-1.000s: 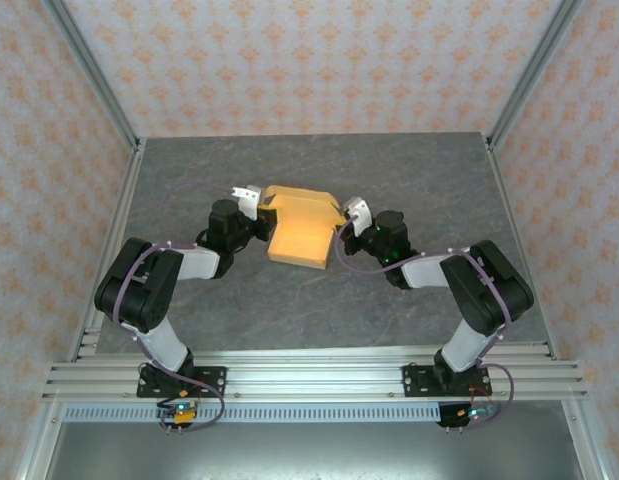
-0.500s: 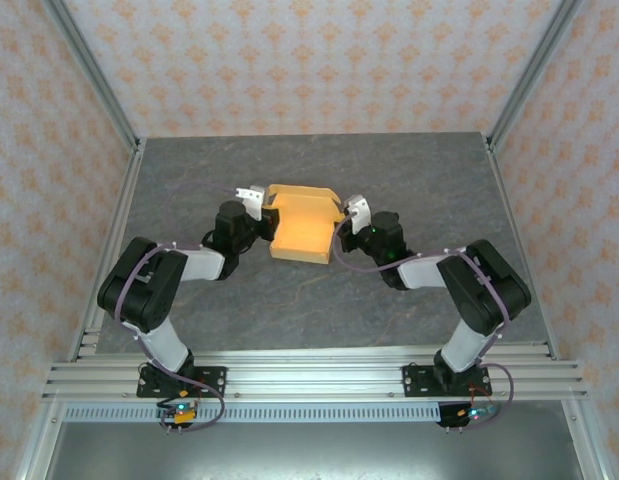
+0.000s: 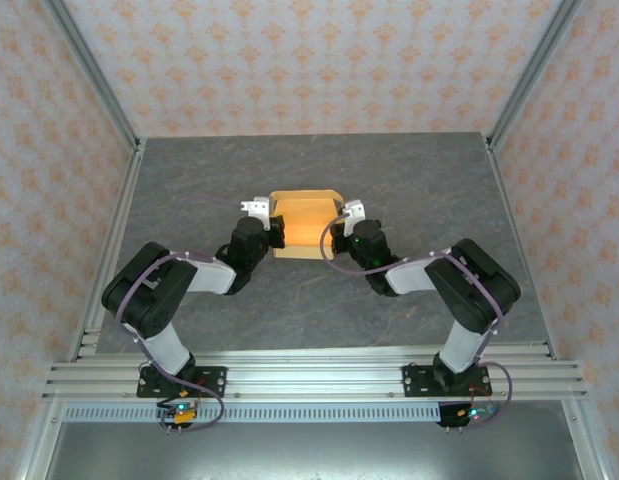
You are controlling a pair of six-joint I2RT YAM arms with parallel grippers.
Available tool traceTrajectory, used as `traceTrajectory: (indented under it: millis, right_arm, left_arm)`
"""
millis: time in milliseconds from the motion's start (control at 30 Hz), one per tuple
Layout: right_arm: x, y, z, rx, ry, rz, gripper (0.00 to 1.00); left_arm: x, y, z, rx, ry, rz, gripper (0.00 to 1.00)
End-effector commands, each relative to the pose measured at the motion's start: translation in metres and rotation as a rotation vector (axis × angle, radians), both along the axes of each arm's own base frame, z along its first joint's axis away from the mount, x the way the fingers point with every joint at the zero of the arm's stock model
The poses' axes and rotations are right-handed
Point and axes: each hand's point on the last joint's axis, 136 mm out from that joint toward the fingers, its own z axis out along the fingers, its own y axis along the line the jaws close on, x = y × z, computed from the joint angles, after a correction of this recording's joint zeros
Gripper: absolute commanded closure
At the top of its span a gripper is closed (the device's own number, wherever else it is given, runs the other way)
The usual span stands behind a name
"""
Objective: Fold the paper box
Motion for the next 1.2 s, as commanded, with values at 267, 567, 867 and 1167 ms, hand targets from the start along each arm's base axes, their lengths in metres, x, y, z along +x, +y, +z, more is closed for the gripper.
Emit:
traceTrajectory:
  millis: [267,567,867,1167]
  right_arm:
    - [-0.039,0.048,0.018,0.145,0.109,0.127,0.74]
    - [-0.089,0.02,0.016,0.024,0.106,0.365,0.53]
    - [-0.138,-0.027,0.041,-0.145,-0.007,0.526,0.48]
    - [-0.085,-0.126,0.099,-0.209,-0.266,-0.049,0.33]
  left_arm:
    - [-0.024,-0.021,0.002,-0.009,-0.033,-0.001,1.0]
    - [-0.03,-0.017,-0.003,0.073,-0.082,-0.024,1.0]
    - [-0.04,-0.03,-0.009,0.172,-0.081,-0.156,1.0]
    - [-0.05,-0.023,-0.006,0.271,-0.111,-0.19,1.0]
